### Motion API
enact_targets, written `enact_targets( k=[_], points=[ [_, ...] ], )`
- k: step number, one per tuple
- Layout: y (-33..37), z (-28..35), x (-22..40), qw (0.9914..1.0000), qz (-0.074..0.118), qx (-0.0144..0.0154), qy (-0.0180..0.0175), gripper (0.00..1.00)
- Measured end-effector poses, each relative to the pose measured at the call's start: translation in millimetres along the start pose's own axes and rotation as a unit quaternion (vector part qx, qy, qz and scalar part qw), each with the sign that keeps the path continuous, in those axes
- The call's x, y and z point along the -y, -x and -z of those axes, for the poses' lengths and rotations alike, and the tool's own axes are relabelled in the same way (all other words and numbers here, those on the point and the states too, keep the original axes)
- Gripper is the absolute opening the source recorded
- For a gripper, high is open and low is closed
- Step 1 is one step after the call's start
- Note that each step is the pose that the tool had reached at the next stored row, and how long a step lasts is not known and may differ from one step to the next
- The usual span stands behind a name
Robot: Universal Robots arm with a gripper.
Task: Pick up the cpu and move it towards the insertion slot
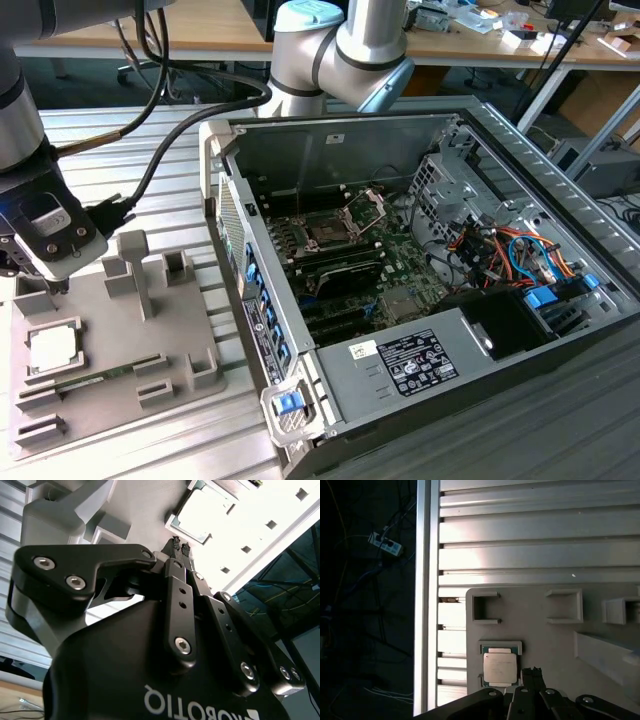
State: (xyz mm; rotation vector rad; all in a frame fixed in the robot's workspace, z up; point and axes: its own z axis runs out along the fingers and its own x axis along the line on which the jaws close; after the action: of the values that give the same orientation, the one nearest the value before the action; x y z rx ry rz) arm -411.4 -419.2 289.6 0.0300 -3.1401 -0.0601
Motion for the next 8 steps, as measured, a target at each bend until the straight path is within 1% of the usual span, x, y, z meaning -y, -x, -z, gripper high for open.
enact_targets(
  k=[8],
  points=[
    [-0.2,-2.1,1.9,1.0,0.0,0.0,0.0,0.11]
  ],
)
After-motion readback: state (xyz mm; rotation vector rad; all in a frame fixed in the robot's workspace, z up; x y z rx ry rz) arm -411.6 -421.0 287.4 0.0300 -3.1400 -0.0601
